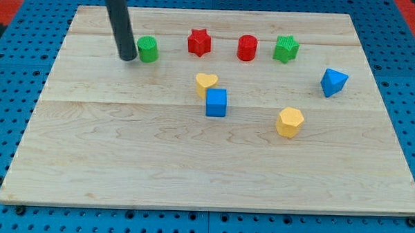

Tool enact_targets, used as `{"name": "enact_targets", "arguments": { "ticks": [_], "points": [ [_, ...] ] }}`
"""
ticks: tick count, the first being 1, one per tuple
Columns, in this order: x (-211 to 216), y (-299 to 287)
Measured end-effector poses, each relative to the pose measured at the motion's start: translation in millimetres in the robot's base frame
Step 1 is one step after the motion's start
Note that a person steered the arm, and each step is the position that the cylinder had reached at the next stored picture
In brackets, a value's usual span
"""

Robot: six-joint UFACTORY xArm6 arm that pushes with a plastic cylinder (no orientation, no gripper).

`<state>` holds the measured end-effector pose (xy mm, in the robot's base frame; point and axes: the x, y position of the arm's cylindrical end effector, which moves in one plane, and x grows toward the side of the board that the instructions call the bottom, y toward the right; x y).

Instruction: Make a horizontal line out of red and the green blocks

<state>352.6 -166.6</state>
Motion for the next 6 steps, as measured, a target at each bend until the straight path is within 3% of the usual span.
{"name": "enact_targets", "arguments": {
  "ticks": [1,3,6],
  "points": [
    [19.3,24.2],
    [-33.8,33.6],
    [-28.3,62.2]
  ]
}}
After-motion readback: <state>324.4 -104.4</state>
